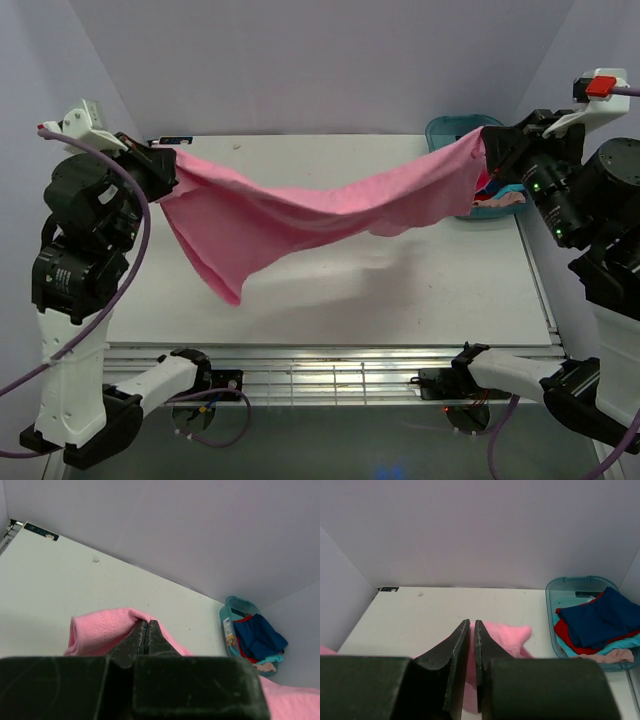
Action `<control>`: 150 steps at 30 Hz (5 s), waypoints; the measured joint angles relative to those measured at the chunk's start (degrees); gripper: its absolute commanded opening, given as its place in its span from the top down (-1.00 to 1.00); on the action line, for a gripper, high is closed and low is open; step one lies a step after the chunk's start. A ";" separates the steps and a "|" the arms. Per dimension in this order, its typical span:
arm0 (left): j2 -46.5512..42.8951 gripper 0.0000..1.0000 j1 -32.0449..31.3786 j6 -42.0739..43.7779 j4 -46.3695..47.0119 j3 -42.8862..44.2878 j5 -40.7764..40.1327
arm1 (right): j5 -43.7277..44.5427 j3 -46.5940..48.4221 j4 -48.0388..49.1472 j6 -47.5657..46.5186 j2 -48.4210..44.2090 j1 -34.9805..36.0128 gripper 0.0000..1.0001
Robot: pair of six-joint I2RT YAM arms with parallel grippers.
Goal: Fold and stack the t-shirts
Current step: Flatten out the tshirt
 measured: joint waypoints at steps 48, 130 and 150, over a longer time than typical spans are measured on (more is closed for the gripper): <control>40.48 -0.38 7.52 7.04 36.96 -45.51 -7.19 | -16.83 -63.76 19.45 16.94 12.15 23.50 -0.03; 23.63 1.00 7.50 13.20 35.28 -39.19 -9.64 | 9.51 -45.29 5.44 19.74 14.56 29.86 0.85; 16.48 1.00 7.50 14.38 13.70 8.37 3.23 | 31.43 -2.64 11.47 -13.90 9.75 17.25 0.85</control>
